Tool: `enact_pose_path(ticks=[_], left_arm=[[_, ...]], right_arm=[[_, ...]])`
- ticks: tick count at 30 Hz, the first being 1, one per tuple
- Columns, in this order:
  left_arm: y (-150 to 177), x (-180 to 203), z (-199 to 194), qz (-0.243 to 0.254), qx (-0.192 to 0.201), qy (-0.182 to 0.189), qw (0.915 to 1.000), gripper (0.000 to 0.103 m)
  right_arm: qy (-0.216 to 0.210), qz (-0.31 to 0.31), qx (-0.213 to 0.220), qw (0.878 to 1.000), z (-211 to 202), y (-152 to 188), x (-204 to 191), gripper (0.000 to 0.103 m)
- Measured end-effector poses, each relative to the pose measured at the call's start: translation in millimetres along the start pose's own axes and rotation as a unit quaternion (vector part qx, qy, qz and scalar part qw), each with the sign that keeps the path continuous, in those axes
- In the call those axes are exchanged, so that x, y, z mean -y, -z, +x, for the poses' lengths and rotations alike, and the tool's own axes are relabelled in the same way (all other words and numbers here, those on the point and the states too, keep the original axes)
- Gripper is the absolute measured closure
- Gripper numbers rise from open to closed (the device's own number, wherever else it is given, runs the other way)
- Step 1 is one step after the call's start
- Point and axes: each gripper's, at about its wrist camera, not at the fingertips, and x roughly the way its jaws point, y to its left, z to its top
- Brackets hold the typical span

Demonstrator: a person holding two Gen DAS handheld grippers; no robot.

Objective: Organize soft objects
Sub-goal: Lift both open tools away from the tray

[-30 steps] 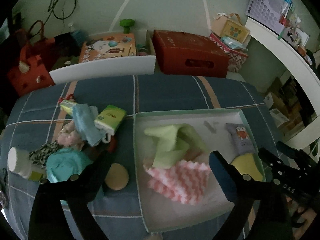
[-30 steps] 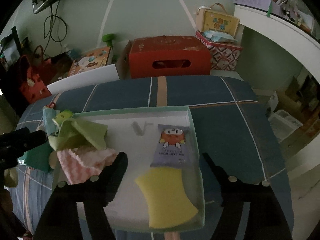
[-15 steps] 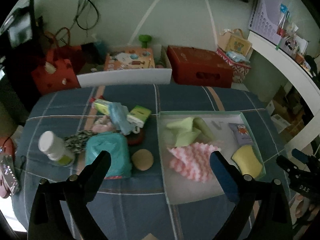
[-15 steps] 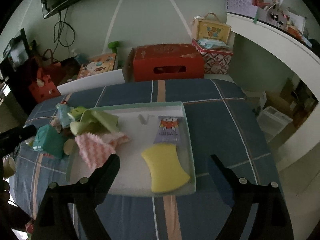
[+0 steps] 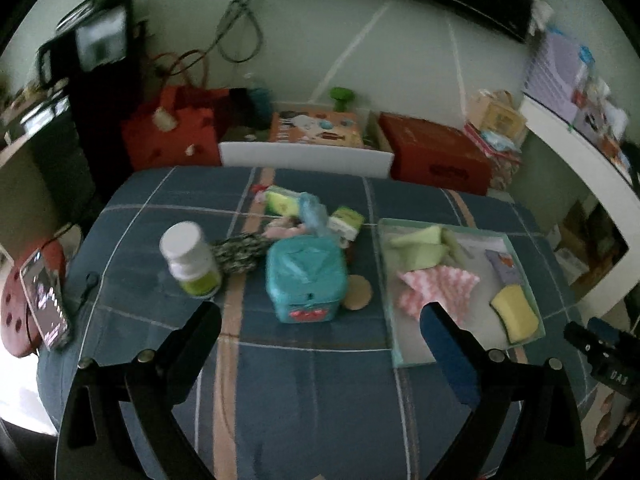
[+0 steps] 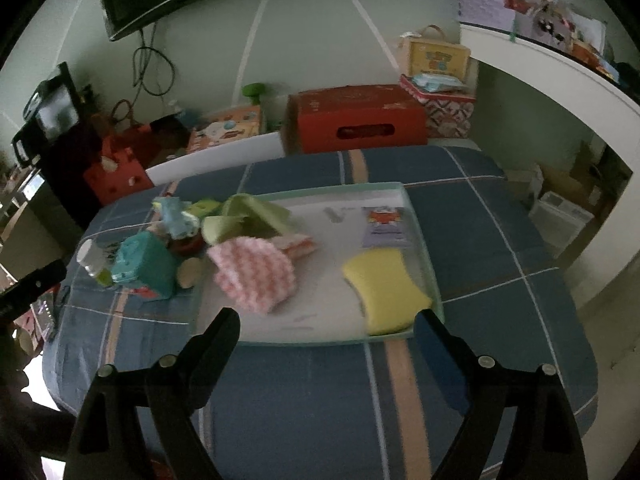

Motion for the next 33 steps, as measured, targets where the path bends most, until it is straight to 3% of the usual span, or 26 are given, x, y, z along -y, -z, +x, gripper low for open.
enact_pose_path(ticks=[14, 21, 27, 33], left_arm=[[15.4, -91.9, -4.4, -0.107, 0.009, -0.028, 0.9938, 0.003], [13.1, -109.4, 6.2, -0.118, 0.003, -0.031, 0.9926, 0.003], [-16.6, -112.7, 16.1, -0.100, 0.003, -0.029, 0.9946, 0.003], [-66.0, -109.3, 24.0, -0.069, 0.009, -0.021, 0.9973, 0.003]], right_arm=[[-0.045, -0.059, -0.015, 0.997, 21.3, 4.7, -86.0, 0.012], [-0.052, -0.084, -0.025, 0.995, 35.4, -2.4, -112.5, 0.012], [-0.053, -0.104, -0.024, 0.993, 42.5, -29.7, -127.0, 0.012], [-0.066, -0.101, -0.025, 0.992, 45.8, -78.2, -133.8, 0.012]])
